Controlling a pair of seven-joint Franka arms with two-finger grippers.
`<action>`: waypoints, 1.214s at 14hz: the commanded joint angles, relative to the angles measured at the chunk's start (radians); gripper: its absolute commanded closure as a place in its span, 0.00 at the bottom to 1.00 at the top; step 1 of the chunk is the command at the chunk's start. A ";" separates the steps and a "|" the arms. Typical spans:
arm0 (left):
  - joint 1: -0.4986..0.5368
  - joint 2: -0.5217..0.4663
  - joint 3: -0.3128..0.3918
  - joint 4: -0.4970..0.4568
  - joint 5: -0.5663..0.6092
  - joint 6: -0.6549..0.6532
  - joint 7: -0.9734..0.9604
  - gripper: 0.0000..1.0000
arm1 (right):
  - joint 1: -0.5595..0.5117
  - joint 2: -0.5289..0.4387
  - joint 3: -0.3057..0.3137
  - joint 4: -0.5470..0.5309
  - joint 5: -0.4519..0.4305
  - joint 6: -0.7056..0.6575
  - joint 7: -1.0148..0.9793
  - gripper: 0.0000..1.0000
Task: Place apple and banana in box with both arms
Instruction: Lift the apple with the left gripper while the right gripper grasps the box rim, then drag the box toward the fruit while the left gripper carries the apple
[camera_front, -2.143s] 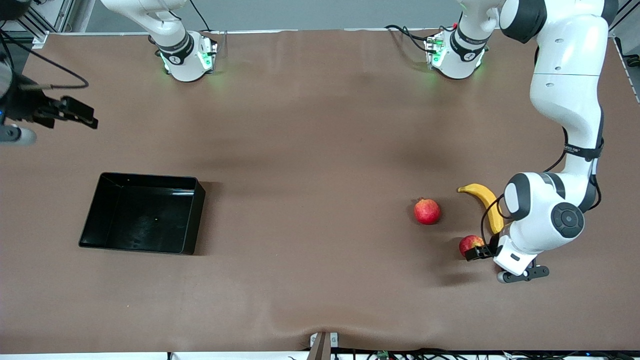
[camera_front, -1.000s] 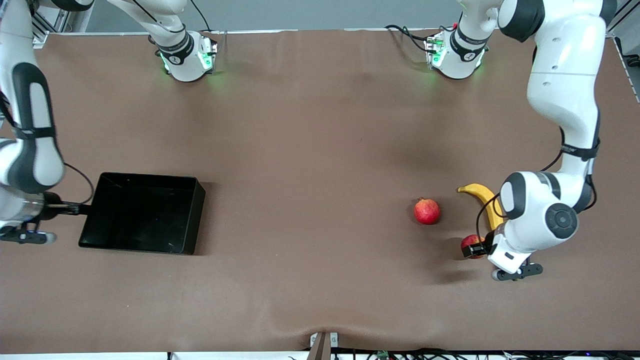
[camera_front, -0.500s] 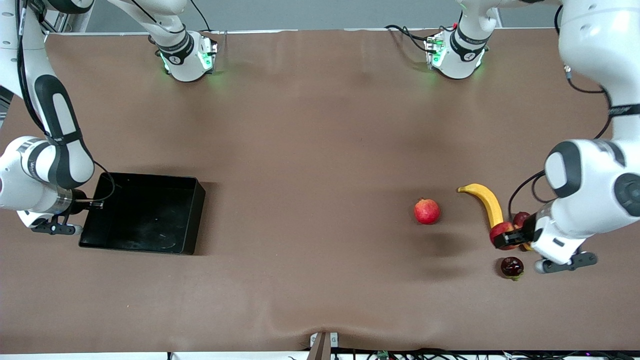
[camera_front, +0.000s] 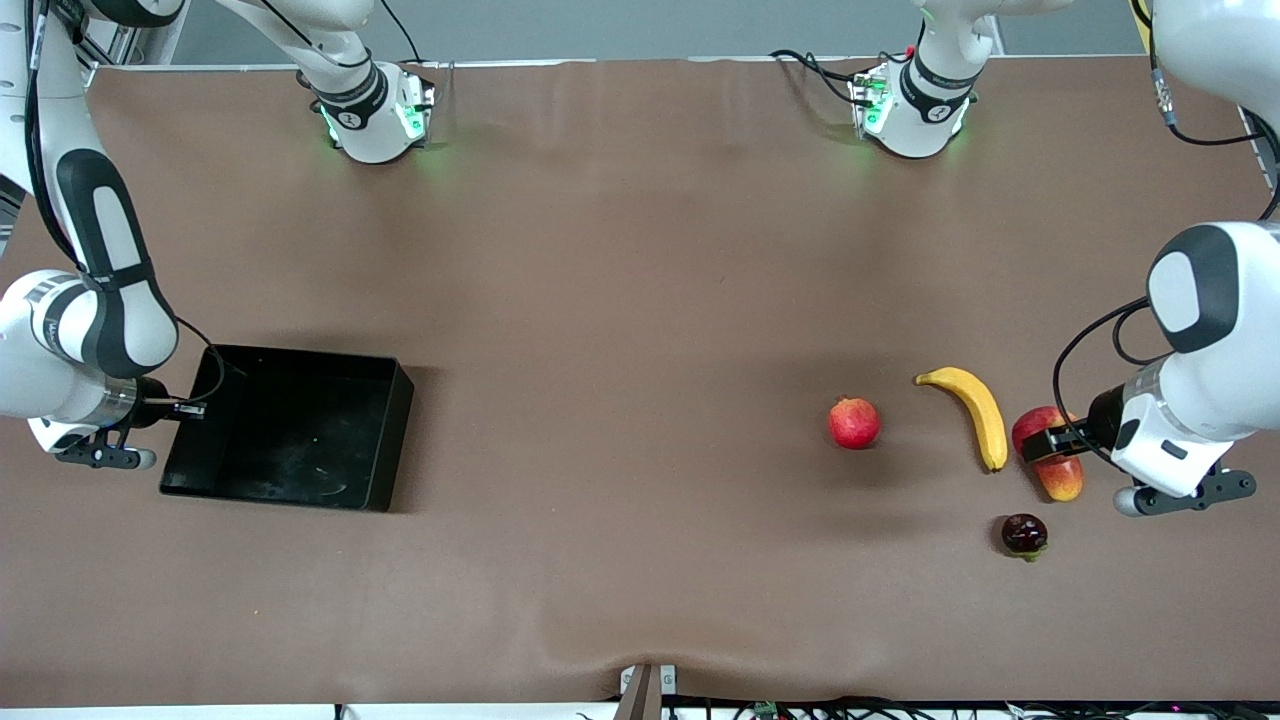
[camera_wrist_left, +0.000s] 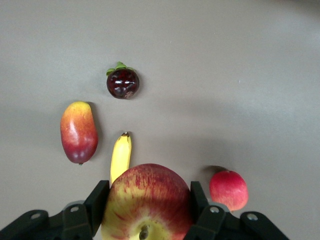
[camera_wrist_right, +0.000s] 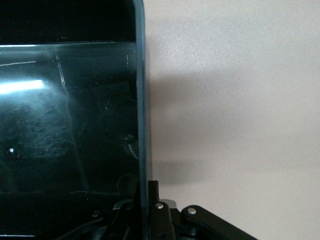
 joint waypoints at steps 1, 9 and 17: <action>-0.007 -0.056 -0.003 -0.017 0.018 -0.045 -0.008 1.00 | -0.004 -0.028 0.016 -0.001 0.018 -0.035 -0.007 1.00; -0.013 -0.087 -0.066 -0.029 0.018 -0.131 -0.150 1.00 | 0.023 -0.111 0.160 0.025 0.062 -0.167 -0.002 1.00; 0.010 -0.255 -0.065 -0.190 0.016 -0.158 -0.158 1.00 | 0.318 -0.102 0.198 0.057 0.162 -0.158 0.315 1.00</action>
